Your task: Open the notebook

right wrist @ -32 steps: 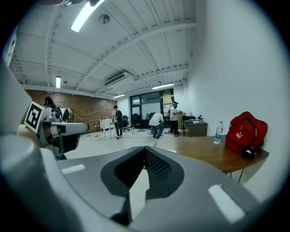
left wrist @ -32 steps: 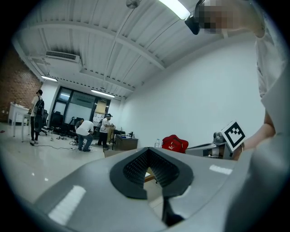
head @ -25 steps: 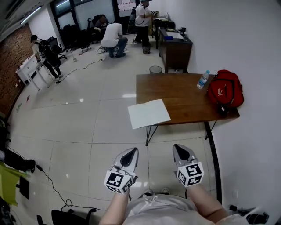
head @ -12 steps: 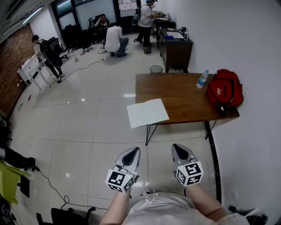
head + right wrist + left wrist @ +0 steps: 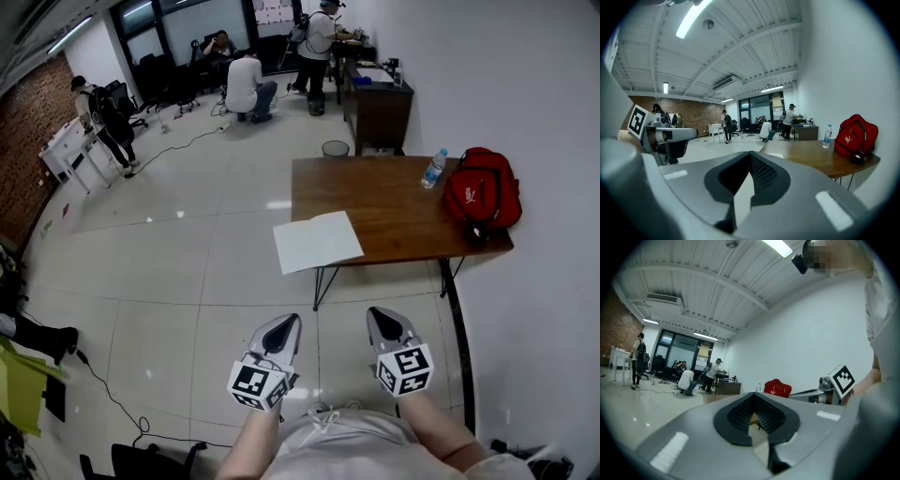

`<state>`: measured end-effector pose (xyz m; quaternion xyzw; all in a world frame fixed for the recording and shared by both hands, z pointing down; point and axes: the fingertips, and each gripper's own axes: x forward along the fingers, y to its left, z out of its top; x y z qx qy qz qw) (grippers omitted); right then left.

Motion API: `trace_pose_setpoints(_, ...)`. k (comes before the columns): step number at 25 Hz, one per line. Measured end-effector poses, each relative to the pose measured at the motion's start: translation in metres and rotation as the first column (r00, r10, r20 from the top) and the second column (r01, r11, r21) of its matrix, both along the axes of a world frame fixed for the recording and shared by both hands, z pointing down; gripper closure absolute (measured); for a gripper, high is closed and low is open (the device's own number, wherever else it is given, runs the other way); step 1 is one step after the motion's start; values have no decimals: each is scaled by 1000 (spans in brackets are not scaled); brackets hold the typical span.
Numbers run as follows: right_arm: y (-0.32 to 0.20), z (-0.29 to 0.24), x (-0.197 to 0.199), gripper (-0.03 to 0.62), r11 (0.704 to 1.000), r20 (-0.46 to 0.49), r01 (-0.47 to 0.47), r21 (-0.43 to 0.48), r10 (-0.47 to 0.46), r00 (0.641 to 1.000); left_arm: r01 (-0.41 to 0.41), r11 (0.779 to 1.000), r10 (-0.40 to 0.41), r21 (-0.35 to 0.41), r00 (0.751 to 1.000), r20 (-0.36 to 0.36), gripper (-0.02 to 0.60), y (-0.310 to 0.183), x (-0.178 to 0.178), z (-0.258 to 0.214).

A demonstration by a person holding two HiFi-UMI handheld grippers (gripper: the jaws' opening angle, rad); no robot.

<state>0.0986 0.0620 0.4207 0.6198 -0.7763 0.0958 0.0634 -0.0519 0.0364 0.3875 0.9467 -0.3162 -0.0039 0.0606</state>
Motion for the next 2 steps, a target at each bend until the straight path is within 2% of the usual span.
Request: trace_pose_setpoints(2, 0, 1, 0, 591, 1000, -2, 1, -1, -1, 1000, 1, 1000, -1, 1, 1000, -6, 581, -1, 0, 1)
